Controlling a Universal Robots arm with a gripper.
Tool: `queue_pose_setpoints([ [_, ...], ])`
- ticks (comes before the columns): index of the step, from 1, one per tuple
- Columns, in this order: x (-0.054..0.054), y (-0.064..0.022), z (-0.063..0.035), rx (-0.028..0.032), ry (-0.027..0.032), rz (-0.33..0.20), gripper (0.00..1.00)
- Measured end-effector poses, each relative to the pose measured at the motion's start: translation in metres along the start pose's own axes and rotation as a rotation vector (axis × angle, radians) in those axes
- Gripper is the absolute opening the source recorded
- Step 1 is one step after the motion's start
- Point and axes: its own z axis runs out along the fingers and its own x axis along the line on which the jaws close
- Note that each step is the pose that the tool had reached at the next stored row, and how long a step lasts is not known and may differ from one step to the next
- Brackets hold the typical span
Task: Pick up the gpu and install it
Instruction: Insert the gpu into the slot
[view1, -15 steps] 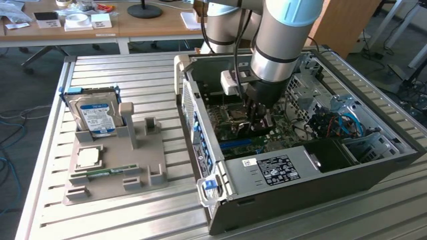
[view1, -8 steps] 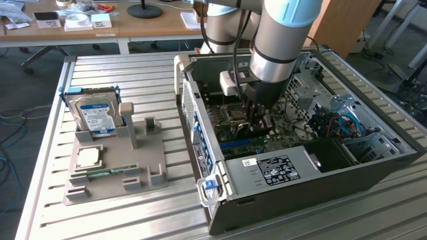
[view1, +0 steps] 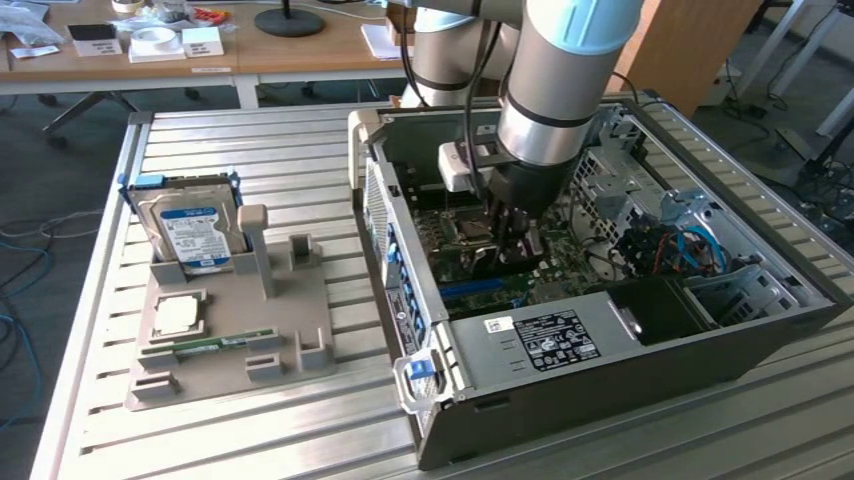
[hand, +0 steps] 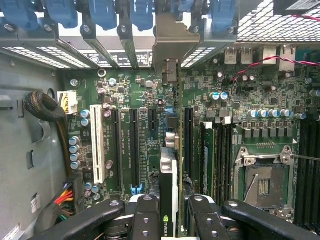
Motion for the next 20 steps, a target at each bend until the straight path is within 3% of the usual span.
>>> queue_pose_setpoints([
  [8, 0.0000, 0.0002, 0.0001, 0.0001, 0.0003, 0.003, 0.27],
  [13, 0.0000, -0.0004, 0.0001, -0.0049, 0.0048, 0.003, 0.27],
  [20, -0.0001, -0.0005, 0.0003, -0.0049, 0.0048, 0.003, 0.27],
])
